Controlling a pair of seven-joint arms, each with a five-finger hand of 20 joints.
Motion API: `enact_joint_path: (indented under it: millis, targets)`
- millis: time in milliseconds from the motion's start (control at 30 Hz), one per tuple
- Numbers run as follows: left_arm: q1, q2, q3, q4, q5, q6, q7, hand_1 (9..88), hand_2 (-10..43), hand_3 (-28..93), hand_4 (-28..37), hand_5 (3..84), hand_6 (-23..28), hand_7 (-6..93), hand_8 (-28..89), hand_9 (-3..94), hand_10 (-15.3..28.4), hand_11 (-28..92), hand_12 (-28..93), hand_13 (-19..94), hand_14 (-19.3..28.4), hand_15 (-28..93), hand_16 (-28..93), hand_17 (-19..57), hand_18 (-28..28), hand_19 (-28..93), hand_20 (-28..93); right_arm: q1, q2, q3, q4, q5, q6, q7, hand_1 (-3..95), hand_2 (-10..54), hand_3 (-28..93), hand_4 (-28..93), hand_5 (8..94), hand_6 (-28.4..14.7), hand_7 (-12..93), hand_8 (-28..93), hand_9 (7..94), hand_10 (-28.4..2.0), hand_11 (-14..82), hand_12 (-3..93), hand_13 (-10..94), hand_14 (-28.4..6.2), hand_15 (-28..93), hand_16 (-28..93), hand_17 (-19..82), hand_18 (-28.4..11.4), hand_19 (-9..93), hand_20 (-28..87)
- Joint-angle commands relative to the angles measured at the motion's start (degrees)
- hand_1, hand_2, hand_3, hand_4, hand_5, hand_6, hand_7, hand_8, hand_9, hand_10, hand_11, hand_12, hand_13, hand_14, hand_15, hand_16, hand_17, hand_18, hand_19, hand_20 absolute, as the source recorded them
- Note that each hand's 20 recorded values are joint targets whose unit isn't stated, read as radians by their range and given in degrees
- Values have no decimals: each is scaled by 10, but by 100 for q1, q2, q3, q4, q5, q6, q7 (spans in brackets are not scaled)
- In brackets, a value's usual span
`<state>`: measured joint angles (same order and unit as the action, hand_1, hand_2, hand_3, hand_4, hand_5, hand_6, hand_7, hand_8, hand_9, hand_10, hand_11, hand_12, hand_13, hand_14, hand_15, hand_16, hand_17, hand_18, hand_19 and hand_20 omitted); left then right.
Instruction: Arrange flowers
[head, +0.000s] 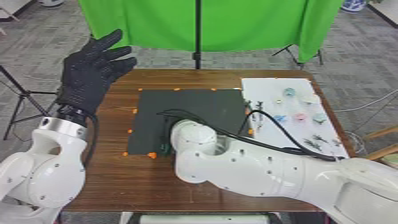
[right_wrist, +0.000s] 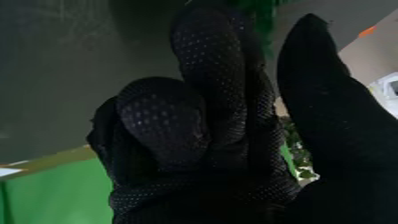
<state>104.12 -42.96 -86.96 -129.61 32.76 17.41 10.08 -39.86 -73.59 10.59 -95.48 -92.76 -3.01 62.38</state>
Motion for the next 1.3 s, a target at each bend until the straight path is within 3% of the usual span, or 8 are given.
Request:
enact_joint_path:
  millis: [33, 133, 533, 867, 1067, 1133, 1233, 1300]
  targets:
    - [-4, -75, 29, 19, 9, 37, -40, 210, 112, 758, -283, 353, 98, 131, -90, 300, 202, 280, 100, 236, 274, 553, -115, -75, 249, 641, 92, -128, -64, 248, -38, 225, -203, -125, 415, -83, 728, -283, 752, -45, 135, -107, 858, -126, 354, 202, 804, -80, 707, 190, 515, -190, 932, 497]
    - [-13, -73, 32, 25, 12, -1, -57, 210, 112, 756, -283, 353, 99, 131, -90, 300, 201, 280, 100, 236, 274, 553, -115, -75, 249, 641, 92, -153, -63, 274, -65, 288, -217, -179, 410, -81, 726, -283, 725, -44, 128, -114, 852, -128, 349, 199, 797, -81, 711, 190, 509, -191, 932, 497]
    - [131, -81, -42, -29, 15, 79, -58, 210, 113, 758, -283, 352, 99, 129, -90, 300, 200, 281, 100, 236, 275, 554, -115, -75, 249, 642, 91, -231, -116, 350, -203, 325, -170, -348, 398, -73, 722, -283, 702, -46, 121, -119, 845, -130, 344, 195, 787, -84, 718, 187, 499, -194, 932, 494]
    - [202, -120, -99, -57, 34, 119, -204, 211, 113, 757, -283, 353, 99, 131, -90, 299, 201, 281, 100, 235, 275, 555, -116, -75, 249, 642, 91, -326, -122, 453, -243, 126, -56, -386, 395, -71, 725, -283, 696, -48, 121, -118, 842, -130, 346, 194, 784, -84, 720, 184, 496, -195, 932, 496]
    - [192, -121, -84, -44, 50, 74, -170, 210, 113, 758, -283, 353, 99, 132, -90, 300, 202, 281, 100, 236, 275, 556, -116, -75, 248, 642, 90, -157, -56, 279, -239, 25, 222, -312, 387, -71, 729, -283, 693, -55, 121, -116, 842, -131, 347, 194, 786, -85, 722, 182, 497, -196, 932, 495]
    - [187, -102, -71, -46, 22, 78, -95, 210, 113, 759, -283, 353, 99, 132, -90, 300, 202, 281, 100, 236, 275, 555, -116, -75, 249, 643, 90, -19, -10, 123, -229, -69, 329, -310, 386, -72, 730, -283, 691, -57, 121, -115, 840, -131, 348, 195, 784, -86, 722, 182, 497, -196, 932, 496]
    - [372, -28, -179, -115, 8, 123, -14, 211, 113, 758, -283, 353, 99, 131, -90, 299, 201, 282, 100, 236, 275, 555, -116, -75, 249, 643, 90, 114, 27, -27, -221, -136, 503, -323, 382, -73, 733, -283, 682, -60, 119, -114, 834, -133, 349, 194, 780, -87, 724, 182, 496, -197, 932, 496]
    - [503, -43, -252, -166, -18, 171, 51, 211, 113, 758, -283, 353, 99, 131, -90, 299, 200, 282, 100, 236, 275, 555, -116, -75, 249, 643, 90, 172, 54, -72, -208, -124, 580, -364, 380, -73, 731, -283, 677, -61, 120, -112, 832, -134, 350, 193, 780, -86, 724, 181, 496, -197, 932, 495]
